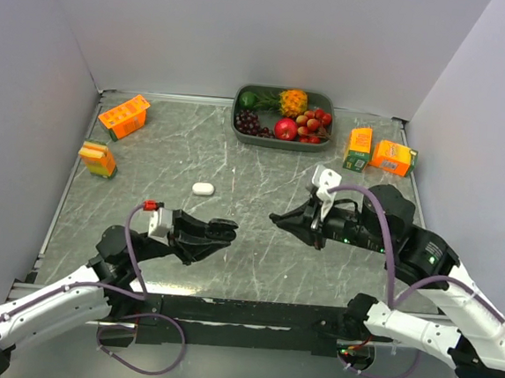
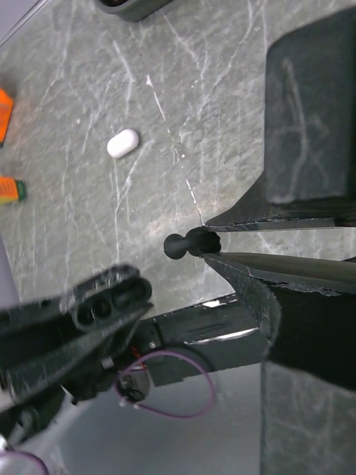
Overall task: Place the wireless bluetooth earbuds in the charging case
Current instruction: Place the earbud in the charging case.
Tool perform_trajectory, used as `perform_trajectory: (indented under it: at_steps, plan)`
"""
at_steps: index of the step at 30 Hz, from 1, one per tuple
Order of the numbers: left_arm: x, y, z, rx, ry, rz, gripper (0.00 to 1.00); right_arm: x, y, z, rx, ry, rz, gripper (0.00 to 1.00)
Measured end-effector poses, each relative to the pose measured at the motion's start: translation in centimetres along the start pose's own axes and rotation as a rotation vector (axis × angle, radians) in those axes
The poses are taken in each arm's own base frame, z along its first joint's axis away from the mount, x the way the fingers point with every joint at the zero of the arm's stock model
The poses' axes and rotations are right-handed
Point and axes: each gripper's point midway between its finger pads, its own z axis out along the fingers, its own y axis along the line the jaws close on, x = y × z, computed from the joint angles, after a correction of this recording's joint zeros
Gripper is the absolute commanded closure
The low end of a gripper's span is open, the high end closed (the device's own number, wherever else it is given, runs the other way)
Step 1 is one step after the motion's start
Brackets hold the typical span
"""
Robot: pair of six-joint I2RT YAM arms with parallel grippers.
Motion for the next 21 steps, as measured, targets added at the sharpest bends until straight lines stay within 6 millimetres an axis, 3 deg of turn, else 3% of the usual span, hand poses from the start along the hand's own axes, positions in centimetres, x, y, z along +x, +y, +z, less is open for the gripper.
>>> perform_trajectory:
  at_steps: [11,21]
  plan:
    - [2.0,-0.7,2.3,0.128,0.111,-0.037,0.99,1.8,4.0,-0.9,-0.147,0.072,-0.113,1.0]
    - [2.4,-1.5,3.1,0.217,0.133,-0.046,0.99,3.0,4.7,1.6,-0.159,0.159,-0.134,1.0]
